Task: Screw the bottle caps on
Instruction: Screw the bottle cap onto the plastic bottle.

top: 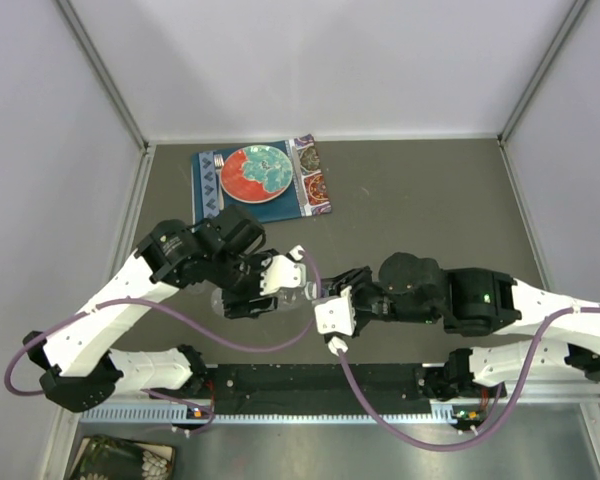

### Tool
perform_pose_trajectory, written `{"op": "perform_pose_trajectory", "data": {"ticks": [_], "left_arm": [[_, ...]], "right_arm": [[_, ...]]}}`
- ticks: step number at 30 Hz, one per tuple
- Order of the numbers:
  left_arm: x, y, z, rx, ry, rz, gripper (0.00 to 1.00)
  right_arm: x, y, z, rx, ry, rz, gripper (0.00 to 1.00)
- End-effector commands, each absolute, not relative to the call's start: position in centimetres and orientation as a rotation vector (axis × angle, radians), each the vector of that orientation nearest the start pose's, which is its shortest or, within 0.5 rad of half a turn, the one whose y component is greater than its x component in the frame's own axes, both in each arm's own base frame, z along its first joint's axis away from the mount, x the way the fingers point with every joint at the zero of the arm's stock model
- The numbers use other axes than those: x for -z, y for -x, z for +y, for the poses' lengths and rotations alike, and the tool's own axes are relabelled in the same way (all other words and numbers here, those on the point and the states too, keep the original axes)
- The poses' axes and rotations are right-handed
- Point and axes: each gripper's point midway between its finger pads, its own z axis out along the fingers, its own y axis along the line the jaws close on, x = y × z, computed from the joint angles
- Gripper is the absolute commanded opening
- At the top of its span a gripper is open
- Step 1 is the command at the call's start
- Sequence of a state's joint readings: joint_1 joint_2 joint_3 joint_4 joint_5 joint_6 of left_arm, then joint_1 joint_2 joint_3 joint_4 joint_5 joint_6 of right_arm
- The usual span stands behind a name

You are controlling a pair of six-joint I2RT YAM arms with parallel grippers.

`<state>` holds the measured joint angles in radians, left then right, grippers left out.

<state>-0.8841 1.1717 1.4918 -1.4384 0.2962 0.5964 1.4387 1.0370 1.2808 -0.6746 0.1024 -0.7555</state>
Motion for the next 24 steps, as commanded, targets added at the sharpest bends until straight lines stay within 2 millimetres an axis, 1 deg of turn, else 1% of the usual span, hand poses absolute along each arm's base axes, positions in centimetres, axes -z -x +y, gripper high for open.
{"op": "perform_pose_trajectory", "data": {"ticks": [1,6,10,13,15,19,22,24], "left_arm": [[-29.6,-14.6,-21.5,0.496,-1.653,1.764,0.21],[-29.1,-14.2,-21.2,0.492,-1.713,1.75,0.21],[-29.1,-14.5,-21.1,0.47,-1.722,1.737,0.21],[-29.8,-15.0,-21.3,0.457,-1.694,1.715,0.2],[-30.4,-15.3,-21.5,0.449,-1.671,1.698,0.2],[-31.3,-15.9,-21.7,0.432,-1.622,1.699,0.15],[-31.6,-16.0,-21.8,0.438,-1.598,1.704,0.1],[-31.8,-16.0,-21.9,0.449,-1.585,1.703,0.09]], "right_arm": [[-30.9,-3.9,32.6,-0.606,1.871,0.919,0.06],[-31.0,-3.1,32.7,-0.653,1.884,0.906,0.06],[-31.3,-2.5,32.8,-0.7,1.883,0.901,0.06],[-31.3,-2.1,32.8,-0.726,1.885,0.907,0.06],[-30.9,-2.0,32.8,-0.735,1.889,0.925,0.06],[-30.5,-1.6,32.8,-0.764,1.893,0.943,0.05],[-30.4,-1.6,32.9,-0.771,1.884,0.951,0.05],[-30.3,-1.7,33.0,-0.772,1.877,0.954,0.05]]}}
